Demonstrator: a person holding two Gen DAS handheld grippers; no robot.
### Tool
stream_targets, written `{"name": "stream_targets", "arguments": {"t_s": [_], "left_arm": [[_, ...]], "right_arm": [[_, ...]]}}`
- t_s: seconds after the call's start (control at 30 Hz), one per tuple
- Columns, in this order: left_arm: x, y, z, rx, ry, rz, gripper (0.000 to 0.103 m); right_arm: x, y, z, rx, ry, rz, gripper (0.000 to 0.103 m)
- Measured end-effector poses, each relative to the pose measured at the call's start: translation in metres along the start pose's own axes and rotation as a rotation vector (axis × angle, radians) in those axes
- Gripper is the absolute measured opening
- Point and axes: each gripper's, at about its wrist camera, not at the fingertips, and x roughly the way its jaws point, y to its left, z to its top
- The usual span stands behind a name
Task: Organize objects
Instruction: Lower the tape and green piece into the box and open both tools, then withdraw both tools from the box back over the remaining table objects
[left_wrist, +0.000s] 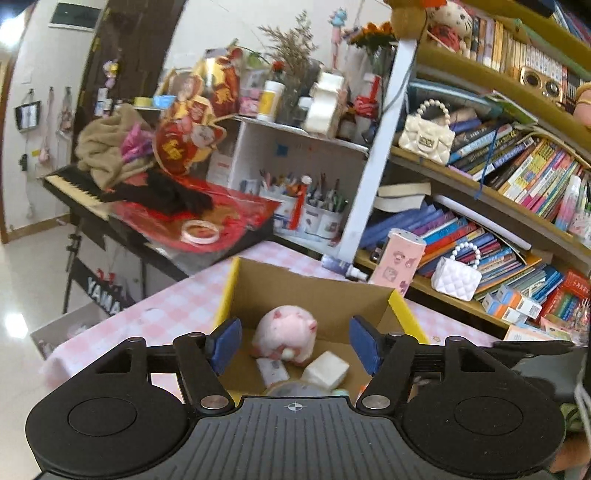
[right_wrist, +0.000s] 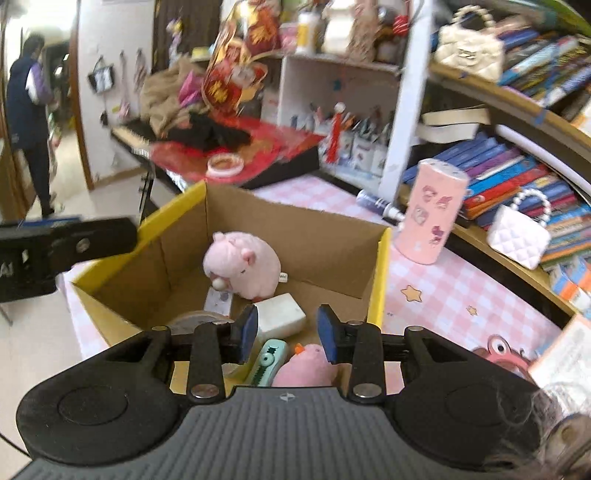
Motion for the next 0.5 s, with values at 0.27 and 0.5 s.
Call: {"name": "stream_targets", "arguments": {"t_s": [0.27, 0.5], "left_arm": [[-0.050, 0.018, -0.035, -0.029, 0.051, 0.078, 0.070], [-0.079, 0.029, -0.072, -0.034, 0.149, 0.103, 0.070]], "right_arm": [[-0.049, 0.026, -0.038, 0.134, -0.013, -0.041, 0.034], [-0.072, 0.054, -0.088, 0.222, 0.081, -0.068, 0.034]]}}
